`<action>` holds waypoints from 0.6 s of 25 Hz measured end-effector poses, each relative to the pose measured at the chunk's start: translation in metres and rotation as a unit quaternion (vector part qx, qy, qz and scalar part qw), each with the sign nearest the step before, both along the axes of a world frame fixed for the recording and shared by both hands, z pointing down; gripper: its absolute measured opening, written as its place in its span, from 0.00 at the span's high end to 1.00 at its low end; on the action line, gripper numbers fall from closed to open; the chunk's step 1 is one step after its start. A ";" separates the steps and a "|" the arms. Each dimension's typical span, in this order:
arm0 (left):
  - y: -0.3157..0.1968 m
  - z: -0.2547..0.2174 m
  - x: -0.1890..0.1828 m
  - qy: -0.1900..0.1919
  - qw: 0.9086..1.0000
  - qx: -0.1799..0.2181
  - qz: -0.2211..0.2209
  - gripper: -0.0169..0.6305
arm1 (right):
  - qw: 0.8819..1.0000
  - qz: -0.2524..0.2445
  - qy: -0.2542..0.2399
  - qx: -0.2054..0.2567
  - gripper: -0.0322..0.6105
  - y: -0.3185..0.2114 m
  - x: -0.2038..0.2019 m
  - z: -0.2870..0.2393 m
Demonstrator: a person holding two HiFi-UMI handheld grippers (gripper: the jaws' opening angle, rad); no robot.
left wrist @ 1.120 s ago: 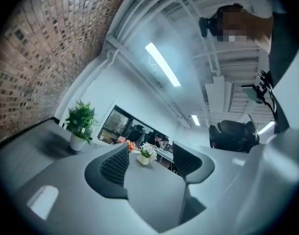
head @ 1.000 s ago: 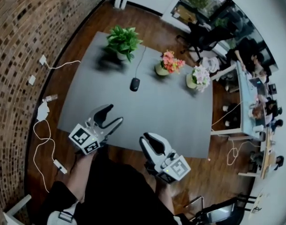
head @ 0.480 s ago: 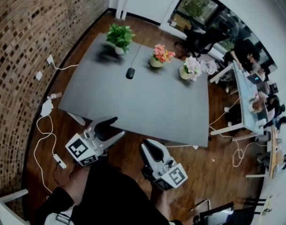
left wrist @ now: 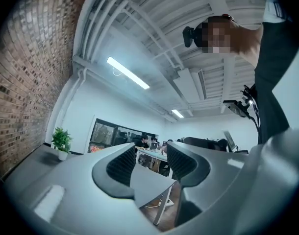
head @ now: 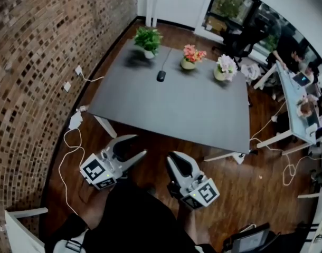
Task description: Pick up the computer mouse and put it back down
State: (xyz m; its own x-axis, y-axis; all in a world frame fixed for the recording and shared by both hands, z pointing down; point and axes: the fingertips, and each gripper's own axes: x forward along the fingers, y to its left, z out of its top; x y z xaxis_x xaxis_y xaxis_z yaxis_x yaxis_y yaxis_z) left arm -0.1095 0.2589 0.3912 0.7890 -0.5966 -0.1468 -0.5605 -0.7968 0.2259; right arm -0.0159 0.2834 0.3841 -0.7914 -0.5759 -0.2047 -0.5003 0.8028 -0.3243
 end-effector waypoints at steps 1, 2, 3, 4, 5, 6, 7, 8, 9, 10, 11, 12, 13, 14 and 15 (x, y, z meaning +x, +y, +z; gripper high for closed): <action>-0.001 -0.007 -0.001 0.001 1.000 0.009 0.008 0.66 | 1.000 0.000 0.005 0.007 0.88 -0.001 -0.003 0.002; 0.000 -0.015 -0.004 0.002 1.000 0.018 0.010 0.66 | 1.000 -0.004 0.012 0.014 0.87 -0.002 -0.007 0.004; 0.002 -0.021 -0.009 0.006 1.000 0.024 0.006 0.66 | 1.000 -0.012 0.022 0.019 0.88 -0.003 -0.012 0.005; 0.004 -0.025 -0.015 0.011 1.000 0.029 -0.003 0.66 | 0.999 -0.020 0.031 0.022 0.88 -0.005 -0.017 0.004; 0.005 -0.028 -0.020 0.015 0.999 0.033 -0.012 0.66 | 0.999 -0.026 0.038 0.024 0.88 -0.006 -0.021 0.002; 0.006 -0.029 -0.024 0.016 0.999 0.037 -0.020 0.66 | 0.998 -0.030 0.041 0.026 0.88 -0.007 -0.025 -0.001; 0.007 -0.030 -0.025 0.017 0.999 0.040 -0.026 0.66 | 0.998 -0.033 0.042 0.027 0.88 -0.008 -0.027 -0.005; 0.007 -0.028 -0.025 0.018 0.999 0.040 -0.027 0.66 | 0.998 -0.033 0.042 0.028 0.88 -0.010 -0.029 -0.010; 0.006 -0.025 -0.023 0.020 0.999 0.037 -0.024 0.66 | 0.998 -0.033 0.040 0.029 0.88 -0.011 -0.031 -0.014; 0.005 -0.022 -0.021 0.024 0.999 0.033 -0.018 0.66 | 0.998 -0.032 0.038 0.031 0.88 -0.013 -0.032 -0.018; 0.003 -0.020 -0.017 0.028 0.999 0.028 -0.010 0.66 | 0.998 -0.030 0.035 0.033 0.88 -0.014 -0.034 -0.022; 0.002 -0.019 -0.015 0.030 0.999 0.024 -0.003 0.66 | 0.998 -0.028 0.032 0.036 0.88 -0.016 -0.035 -0.024; 0.000 -0.018 -0.013 0.031 0.999 0.022 0.002 0.66 | 0.998 -0.026 0.028 0.039 0.88 -0.019 -0.036 -0.026; -0.003 -0.017 -0.013 0.033 0.999 0.022 0.006 0.66 | 0.998 -0.024 0.026 0.043 0.88 -0.021 -0.037 -0.026; -0.005 -0.015 -0.013 0.034 0.999 0.023 0.010 0.66 | 0.998 -0.021 0.023 0.048 0.88 -0.023 -0.038 -0.025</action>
State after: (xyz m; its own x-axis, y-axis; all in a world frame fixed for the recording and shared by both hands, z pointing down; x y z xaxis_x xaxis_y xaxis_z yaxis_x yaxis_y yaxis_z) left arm -0.1222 0.2534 0.3767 0.7878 -0.5723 -0.2276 -0.5287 -0.8179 0.2267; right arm -0.0538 0.2604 0.3591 -0.8243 -0.5218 -0.2198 -0.4785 0.8495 -0.2223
